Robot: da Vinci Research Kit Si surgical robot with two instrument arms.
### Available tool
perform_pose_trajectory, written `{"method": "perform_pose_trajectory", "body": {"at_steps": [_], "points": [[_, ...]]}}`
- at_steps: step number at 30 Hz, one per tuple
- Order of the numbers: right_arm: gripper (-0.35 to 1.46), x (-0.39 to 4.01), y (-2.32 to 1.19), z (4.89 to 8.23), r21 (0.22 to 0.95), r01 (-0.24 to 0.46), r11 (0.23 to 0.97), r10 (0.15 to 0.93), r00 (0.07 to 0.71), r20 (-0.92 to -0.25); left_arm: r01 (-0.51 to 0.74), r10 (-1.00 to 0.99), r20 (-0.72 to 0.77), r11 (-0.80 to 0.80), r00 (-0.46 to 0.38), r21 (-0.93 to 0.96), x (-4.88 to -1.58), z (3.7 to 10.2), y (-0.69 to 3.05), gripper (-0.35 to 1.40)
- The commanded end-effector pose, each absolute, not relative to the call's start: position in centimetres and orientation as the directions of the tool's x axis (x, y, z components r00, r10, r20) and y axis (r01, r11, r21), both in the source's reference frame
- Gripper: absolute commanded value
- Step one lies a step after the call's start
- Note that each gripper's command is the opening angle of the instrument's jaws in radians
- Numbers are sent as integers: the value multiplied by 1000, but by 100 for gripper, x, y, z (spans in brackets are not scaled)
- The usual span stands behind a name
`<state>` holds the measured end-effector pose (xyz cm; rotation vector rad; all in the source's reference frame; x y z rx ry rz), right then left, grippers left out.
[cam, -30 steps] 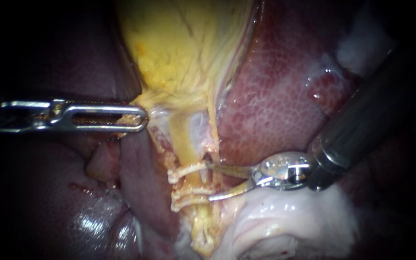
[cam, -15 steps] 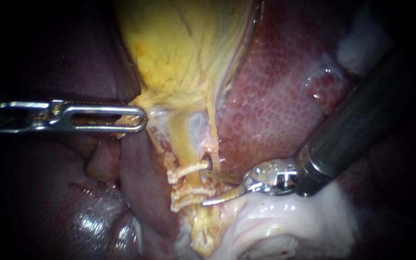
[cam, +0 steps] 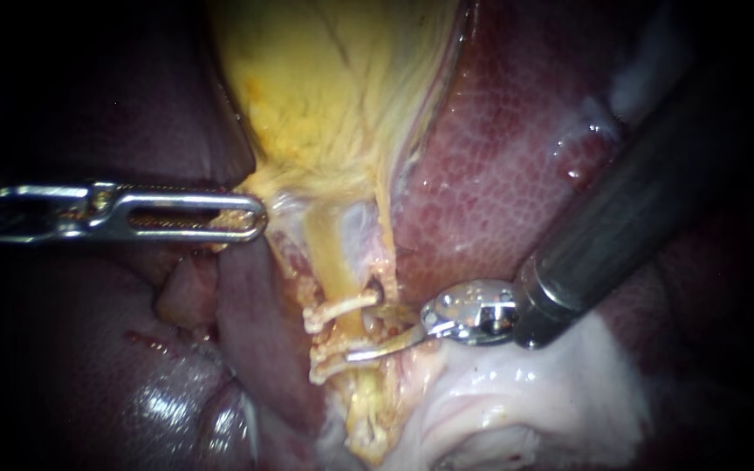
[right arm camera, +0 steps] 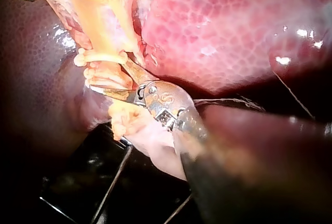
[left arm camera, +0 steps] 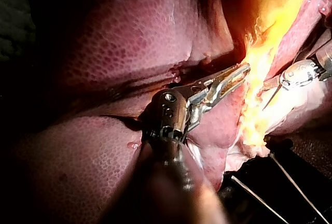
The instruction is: Go to the cutting position left tube
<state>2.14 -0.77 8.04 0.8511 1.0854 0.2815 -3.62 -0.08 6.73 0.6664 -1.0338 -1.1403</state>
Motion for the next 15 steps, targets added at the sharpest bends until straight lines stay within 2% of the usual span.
{"method": "perform_pose_trajectory", "body": {"at_steps": [1,15], "points": [[143,215,-77,803,729,200,655,593,461,-660,405,-947,314,314,69,859,-362,674,-8,-35],[140,233,-78,801,769,303,563,626,453,-635,405,-947,314,314,69,859,-361,684,-3,-35]]}}
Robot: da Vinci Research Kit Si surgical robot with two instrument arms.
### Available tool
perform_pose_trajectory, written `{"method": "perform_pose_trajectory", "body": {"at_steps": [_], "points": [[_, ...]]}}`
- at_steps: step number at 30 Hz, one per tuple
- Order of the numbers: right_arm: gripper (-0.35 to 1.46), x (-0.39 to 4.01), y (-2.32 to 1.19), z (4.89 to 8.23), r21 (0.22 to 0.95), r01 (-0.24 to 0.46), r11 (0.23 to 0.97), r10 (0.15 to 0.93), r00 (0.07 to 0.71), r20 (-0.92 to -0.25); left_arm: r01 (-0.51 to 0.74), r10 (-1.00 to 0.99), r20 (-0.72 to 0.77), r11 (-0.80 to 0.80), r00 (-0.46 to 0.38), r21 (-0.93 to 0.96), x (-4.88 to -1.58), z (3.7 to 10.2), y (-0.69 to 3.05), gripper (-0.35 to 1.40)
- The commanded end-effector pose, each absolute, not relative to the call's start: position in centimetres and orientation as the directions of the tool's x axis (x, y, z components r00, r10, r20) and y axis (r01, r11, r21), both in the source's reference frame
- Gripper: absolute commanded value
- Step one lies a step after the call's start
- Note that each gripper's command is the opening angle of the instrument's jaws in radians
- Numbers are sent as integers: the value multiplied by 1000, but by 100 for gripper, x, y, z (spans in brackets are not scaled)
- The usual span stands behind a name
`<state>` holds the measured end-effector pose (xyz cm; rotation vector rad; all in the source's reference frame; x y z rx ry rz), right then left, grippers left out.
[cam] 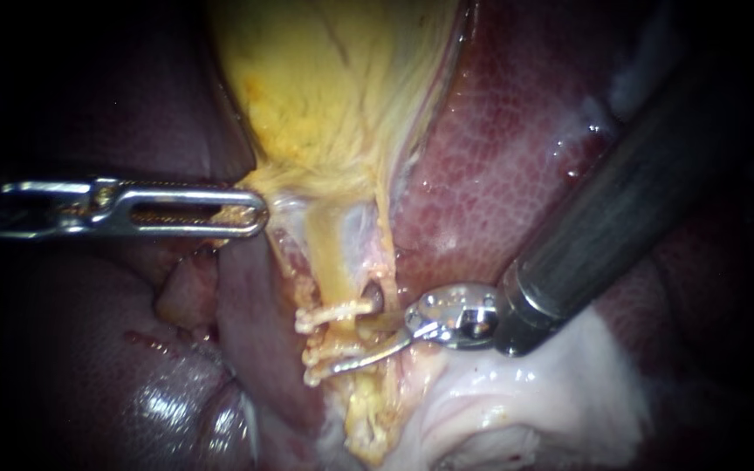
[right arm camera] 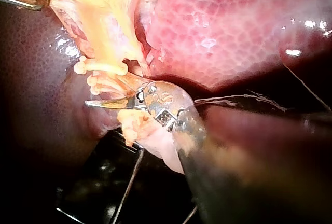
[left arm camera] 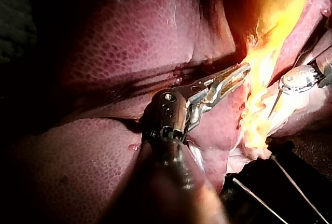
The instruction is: Go to the cutting position left tube
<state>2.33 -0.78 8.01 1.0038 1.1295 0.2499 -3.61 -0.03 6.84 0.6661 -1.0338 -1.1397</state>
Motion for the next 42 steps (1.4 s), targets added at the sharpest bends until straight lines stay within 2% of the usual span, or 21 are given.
{"method": "perform_pose_trajectory", "body": {"at_steps": [1,42], "points": [[140,235,-78,801,772,301,561,628,454,-633,405,-947,314,314,69,859,-361,685,-2,-35],[142,280,-77,806,783,315,537,661,419,-622,409,-947,315,313,65,857,-371,690,0,-35]]}}
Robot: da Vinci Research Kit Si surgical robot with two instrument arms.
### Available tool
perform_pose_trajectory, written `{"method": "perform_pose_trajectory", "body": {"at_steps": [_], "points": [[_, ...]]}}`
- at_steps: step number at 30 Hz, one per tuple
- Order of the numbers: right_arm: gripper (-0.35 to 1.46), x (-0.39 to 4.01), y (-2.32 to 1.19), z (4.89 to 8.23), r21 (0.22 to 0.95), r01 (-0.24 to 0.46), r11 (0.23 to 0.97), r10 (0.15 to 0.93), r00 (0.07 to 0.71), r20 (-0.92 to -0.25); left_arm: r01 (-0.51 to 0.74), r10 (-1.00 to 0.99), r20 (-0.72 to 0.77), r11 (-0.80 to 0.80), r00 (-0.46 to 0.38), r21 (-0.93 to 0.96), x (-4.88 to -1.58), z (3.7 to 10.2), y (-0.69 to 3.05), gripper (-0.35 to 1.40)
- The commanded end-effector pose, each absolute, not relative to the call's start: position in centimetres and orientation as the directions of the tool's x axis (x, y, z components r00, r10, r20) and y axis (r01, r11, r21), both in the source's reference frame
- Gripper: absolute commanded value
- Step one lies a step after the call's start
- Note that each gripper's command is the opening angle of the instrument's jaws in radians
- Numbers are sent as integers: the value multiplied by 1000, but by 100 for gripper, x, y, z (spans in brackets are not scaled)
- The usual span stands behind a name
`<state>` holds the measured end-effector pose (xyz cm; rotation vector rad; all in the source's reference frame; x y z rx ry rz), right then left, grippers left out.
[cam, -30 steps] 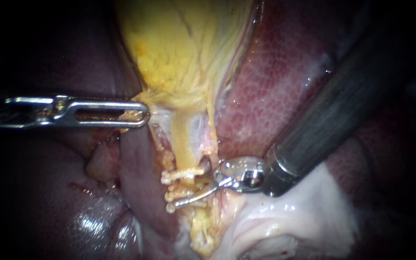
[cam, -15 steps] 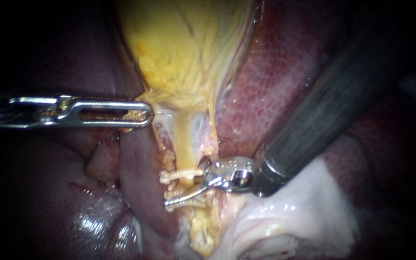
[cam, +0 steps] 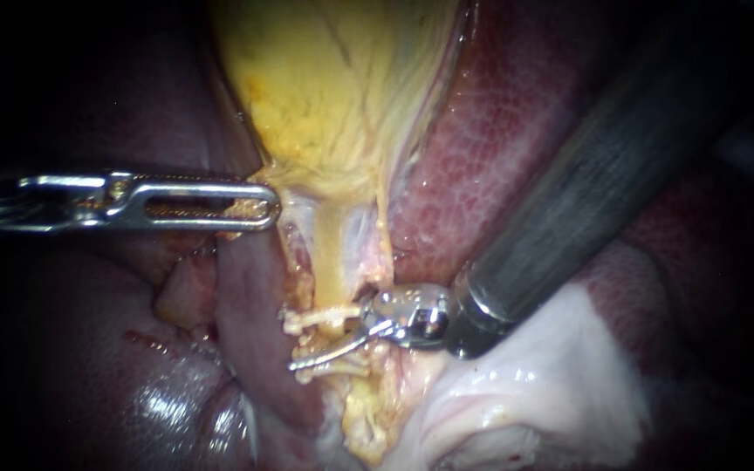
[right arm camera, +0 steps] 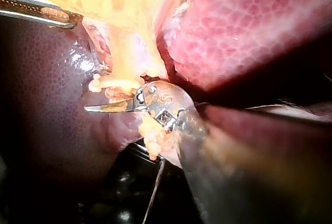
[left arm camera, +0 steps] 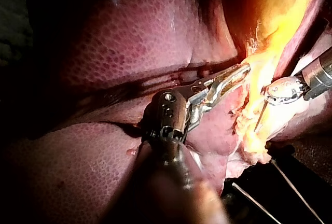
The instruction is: Go to the cutting position left tube
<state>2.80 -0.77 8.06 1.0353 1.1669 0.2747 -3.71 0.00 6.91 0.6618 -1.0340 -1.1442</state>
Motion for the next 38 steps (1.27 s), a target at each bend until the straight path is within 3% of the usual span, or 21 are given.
{"method": "perform_pose_trajectory", "body": {"at_steps": [1,38], "points": [[142,280,-77,806,783,315,537,661,419,-622,409,-947,315,313,65,857,-371,690,0,-35],[142,279,-76,808,786,315,532,663,422,-618,409,-947,315,313,65,857,-371,690,0,-35]]}}
